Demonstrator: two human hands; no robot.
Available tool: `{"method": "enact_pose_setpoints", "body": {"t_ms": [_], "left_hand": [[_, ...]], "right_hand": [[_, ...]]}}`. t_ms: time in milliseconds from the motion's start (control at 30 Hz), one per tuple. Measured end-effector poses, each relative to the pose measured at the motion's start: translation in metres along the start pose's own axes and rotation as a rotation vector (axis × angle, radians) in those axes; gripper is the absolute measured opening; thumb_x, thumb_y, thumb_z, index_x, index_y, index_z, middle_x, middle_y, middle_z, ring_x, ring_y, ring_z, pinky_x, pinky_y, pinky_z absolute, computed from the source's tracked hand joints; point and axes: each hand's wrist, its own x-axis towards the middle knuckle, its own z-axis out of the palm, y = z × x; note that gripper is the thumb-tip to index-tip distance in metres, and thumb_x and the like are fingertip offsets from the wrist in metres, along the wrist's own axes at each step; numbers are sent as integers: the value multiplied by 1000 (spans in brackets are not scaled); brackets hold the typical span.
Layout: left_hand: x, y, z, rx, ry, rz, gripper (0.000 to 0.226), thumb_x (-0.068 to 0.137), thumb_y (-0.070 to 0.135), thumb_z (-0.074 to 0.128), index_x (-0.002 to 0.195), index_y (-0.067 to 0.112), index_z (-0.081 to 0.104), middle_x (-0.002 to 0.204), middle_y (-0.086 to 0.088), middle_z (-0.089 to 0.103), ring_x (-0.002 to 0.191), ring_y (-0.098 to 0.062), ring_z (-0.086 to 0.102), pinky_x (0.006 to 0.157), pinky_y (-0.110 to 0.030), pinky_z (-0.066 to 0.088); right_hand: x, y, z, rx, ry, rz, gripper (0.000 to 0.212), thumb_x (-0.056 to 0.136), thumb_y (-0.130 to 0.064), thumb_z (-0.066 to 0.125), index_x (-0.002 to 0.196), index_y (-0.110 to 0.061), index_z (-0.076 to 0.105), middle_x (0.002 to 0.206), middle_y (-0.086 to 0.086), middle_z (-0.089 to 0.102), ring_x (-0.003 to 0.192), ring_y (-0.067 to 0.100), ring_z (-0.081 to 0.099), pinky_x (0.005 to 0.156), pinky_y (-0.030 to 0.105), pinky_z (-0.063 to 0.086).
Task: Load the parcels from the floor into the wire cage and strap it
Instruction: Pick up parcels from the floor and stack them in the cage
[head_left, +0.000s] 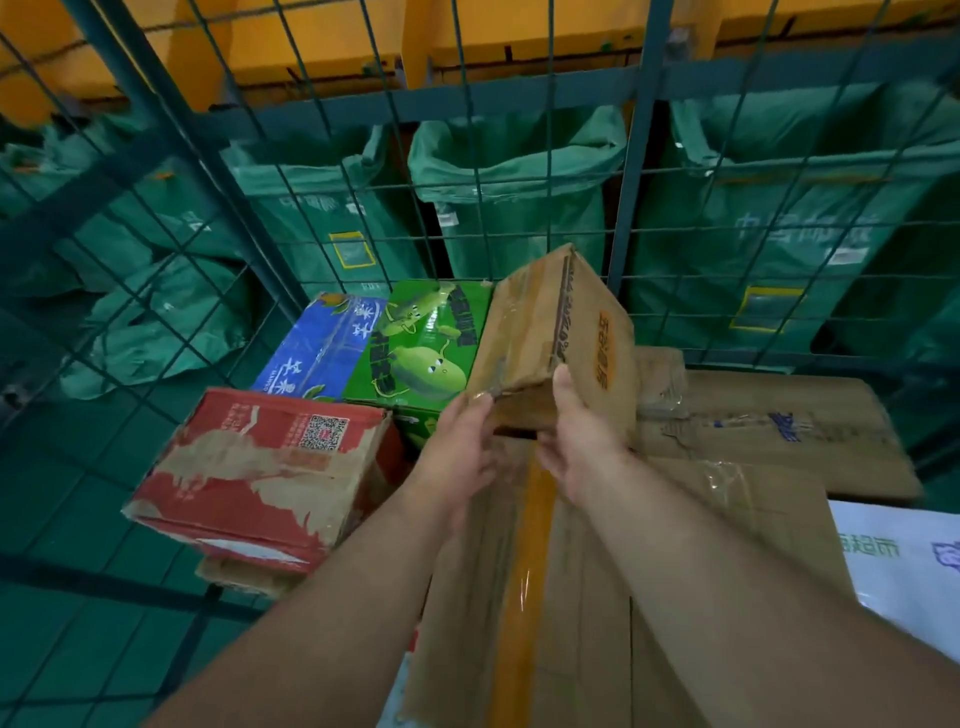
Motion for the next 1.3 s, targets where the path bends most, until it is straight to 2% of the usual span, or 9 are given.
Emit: {"method": "enact_pose_setpoints", "body": {"t_ms": [67,200,300,467,600,700,900,1000,1300], "left_hand": [[6,-1,4,44,-3,-11,48,103,41,54,150,43,39,132,4,62,110,-20,64,95,-37,51],[9,-8,12,219,12,28,78,90,27,61,156,52,25,142,8,59,119,-15,63,105,-36,49],[4,-6,12,341,49,61,85,92,16,57,158,51,17,127,13,64,94,-6,66,74,-19,51],[4,-3,13,388,40,90,86,92,18,60,159,48,16,140,8,59,97,-4,60,89,-24,49],[5,-11,17,584,74,86,92,74,42,65,155,50,22,130,7,65,111,-18,65,95,-33,56],[10,-18,19,742,43,33,79,69,51,64,145,42,44,132,6,62,129,-27,55,110,-44,46],[5,-29,20,828,136,67,94,79,52,56,162,30,17,158,-2,35,148,-28,28,121,-49,26],[2,-33,17,848,106,66,86,87,48,61,162,30,21,163,0,29,151,-25,24,123,-47,24],[-45,-61,30,774,89,123,69,69,55,54,137,41,54,136,13,57,124,-11,57,108,-39,47]], "right_hand": [[5,-7,-19,-216,161,-106,114,48,-80,85,137,-23,40,135,5,57,114,29,61,87,41,58],[9,-25,-42,-554,150,-245,139,49,-84,81,158,-31,13,155,8,37,141,35,38,114,55,38],[17,-31,-52,-543,-57,-211,133,62,-75,81,163,-25,10,161,3,35,146,27,34,118,47,29],[26,-35,-53,-526,-135,-148,122,64,-98,54,162,-33,20,163,2,35,148,29,32,121,55,22],[53,-27,-56,-381,-1,-202,143,34,-95,76,154,-31,34,149,1,48,133,27,47,112,52,38],[38,-28,-61,-612,207,-399,109,56,-77,84,146,-33,41,143,5,47,129,30,50,105,51,48],[44,1,-58,-800,6,-526,72,96,-37,69,154,-30,29,151,4,46,131,26,52,105,40,46],[43,4,-54,-847,-15,-534,57,104,-34,56,154,-32,30,148,6,51,119,24,56,91,32,45],[12,26,-92,-1214,-13,-695,65,103,-50,43,161,-40,15,167,-3,28,151,24,30,125,52,21]]}}
